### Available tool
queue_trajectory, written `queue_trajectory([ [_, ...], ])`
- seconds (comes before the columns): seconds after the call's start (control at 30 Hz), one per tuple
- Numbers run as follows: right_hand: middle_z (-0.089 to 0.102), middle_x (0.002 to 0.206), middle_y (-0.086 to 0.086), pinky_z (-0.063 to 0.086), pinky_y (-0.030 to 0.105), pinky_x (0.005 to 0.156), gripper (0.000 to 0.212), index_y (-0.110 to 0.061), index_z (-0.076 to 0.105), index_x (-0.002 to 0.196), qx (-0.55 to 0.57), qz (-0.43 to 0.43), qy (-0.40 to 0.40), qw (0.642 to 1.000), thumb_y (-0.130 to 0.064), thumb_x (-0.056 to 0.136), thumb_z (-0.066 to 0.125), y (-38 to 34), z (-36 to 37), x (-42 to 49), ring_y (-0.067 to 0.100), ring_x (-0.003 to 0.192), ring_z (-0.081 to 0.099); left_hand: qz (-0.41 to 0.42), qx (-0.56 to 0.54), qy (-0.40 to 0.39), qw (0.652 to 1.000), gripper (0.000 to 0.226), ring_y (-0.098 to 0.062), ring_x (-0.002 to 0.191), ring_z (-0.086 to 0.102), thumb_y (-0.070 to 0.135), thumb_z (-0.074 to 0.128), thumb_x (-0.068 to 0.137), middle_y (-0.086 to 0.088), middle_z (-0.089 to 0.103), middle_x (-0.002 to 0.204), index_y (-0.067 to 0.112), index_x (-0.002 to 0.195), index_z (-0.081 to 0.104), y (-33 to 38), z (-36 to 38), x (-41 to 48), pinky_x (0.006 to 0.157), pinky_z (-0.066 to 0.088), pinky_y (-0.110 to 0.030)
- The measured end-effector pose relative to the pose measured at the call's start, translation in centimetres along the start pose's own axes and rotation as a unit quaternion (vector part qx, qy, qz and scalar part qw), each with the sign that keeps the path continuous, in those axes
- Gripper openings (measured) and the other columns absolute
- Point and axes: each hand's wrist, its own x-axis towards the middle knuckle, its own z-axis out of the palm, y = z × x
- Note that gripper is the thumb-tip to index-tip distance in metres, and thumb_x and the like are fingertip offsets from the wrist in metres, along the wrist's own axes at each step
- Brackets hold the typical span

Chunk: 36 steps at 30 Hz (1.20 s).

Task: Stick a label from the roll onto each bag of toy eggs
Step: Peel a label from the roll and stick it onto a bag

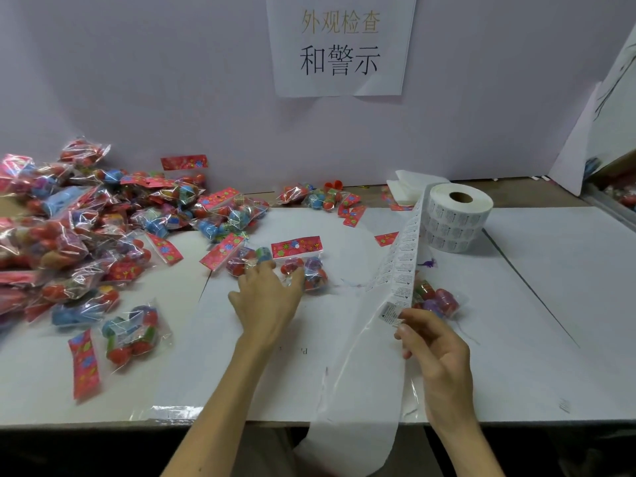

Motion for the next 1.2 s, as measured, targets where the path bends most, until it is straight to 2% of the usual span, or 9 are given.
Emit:
queue_trajectory([
  [0.17,0.073,0.085,-0.002,0.051,0.012,0.064,0.021,-0.038,0.076,0.096,0.009,0.011,0.013,1.0,-0.03,0.078,0.069,-0.1,0.1,-0.1,0.003,0.07,0.062,0.018,0.031,0.004,0.999,0.061,-0.029,0.13,0.045,0.069,0.058,0.089,-0.008,0.056,0.136,0.021,0.127,0.063,0.4,1.3,0.9,0.103,0.032,-0.047],
  [0.3,0.074,0.084,-0.004,0.05,0.009,0.063,0.02,-0.038,0.077,0.094,0.013,0.013,0.041,0.999,-0.029,0.078,0.068,-0.2,0.1,-0.1,0.001,0.07,0.064,0.054,-0.163,-0.047,0.984,0.048,-0.019,0.097,0.065,0.045,0.078,0.086,-0.002,0.069,0.109,0.026,0.119,0.05,1.4,1.0,0.6,0.084,0.053,-0.037],
  [0.4,0.074,0.08,-0.001,0.049,0.01,0.064,0.021,-0.037,0.078,0.094,0.005,0.008,0.051,0.999,-0.022,0.08,0.073,-0.6,0.1,0.5,0.004,0.069,0.063,0.034,-0.28,-0.099,0.954,0.057,-0.007,0.085,0.065,0.03,0.085,0.083,0.004,0.064,0.103,0.029,0.12,0.042,1.9,1.0,1.4,0.062,0.049,-0.019],
  [0.53,0.067,0.076,0.004,0.046,0.016,0.061,0.026,-0.028,0.078,0.103,0.068,0.012,-0.009,0.998,-0.021,0.078,0.078,-2.5,1.3,3.1,0.013,0.064,0.054,-0.041,-0.464,-0.172,0.868,0.072,-0.025,0.102,0.073,0.016,0.093,0.066,-0.005,0.073,0.112,0.016,0.129,0.058,1.4,1.2,3.5,0.091,0.059,-0.037],
  [0.63,0.062,0.076,0.009,0.041,0.019,0.059,0.032,-0.021,0.076,0.111,0.131,0.042,-0.094,0.986,-0.019,0.082,0.063,-3.4,3.5,6.3,0.014,0.061,0.046,-0.046,-0.562,-0.235,0.792,0.053,-0.033,0.115,0.07,0.006,0.083,0.076,-0.015,0.076,0.116,0.0,0.126,0.066,1.1,1.5,5.3,0.107,0.052,-0.043],
  [0.77,0.059,0.077,0.007,0.041,0.023,0.056,0.034,-0.017,0.074,0.118,0.177,0.151,-0.176,0.956,-0.018,0.086,0.063,-3.1,7.3,11.0,0.013,0.055,0.043,-0.032,-0.635,-0.239,0.734,0.033,-0.037,0.118,0.068,0.002,0.065,0.093,-0.022,0.071,0.125,-0.004,0.125,0.062,1.5,2.0,7.2,0.093,0.06,-0.036],
  [0.87,0.054,0.072,0.004,0.036,0.023,0.051,0.036,-0.013,0.068,0.124,0.179,0.208,-0.183,0.944,-0.021,0.09,0.058,-1.4,9.4,13.5,0.011,0.051,0.037,-0.027,-0.669,-0.247,0.701,0.038,-0.036,0.113,0.071,0.008,0.065,0.094,-0.022,0.071,0.124,-0.002,0.13,0.06,1.5,2.3,8.0,0.092,0.06,-0.037],
  [0.97,0.046,0.066,0.003,0.03,0.022,0.047,0.046,-0.009,0.069,0.124,0.218,0.229,-0.16,0.935,-0.027,0.082,0.062,0.7,9.8,14.5,0.011,0.05,0.028,-0.024,-0.671,-0.23,0.704,0.045,-0.039,0.104,0.073,0.016,0.071,0.086,-0.022,0.074,0.117,0.0,0.127,0.063,1.2,2.8,8.5,0.083,0.061,-0.038],
  [1.2,0.041,0.063,0.002,0.024,0.026,0.05,0.033,-0.019,0.077,0.113,0.148,0.185,-0.172,0.956,-0.026,0.083,0.066,2.3,9.3,14.9,0.01,0.05,0.029,-0.015,-0.652,-0.209,0.728,0.047,-0.041,0.098,0.075,0.025,0.074,0.086,-0.02,0.075,0.116,0.003,0.127,0.065,1.0,3.8,9.0,0.079,0.062,-0.036],
])
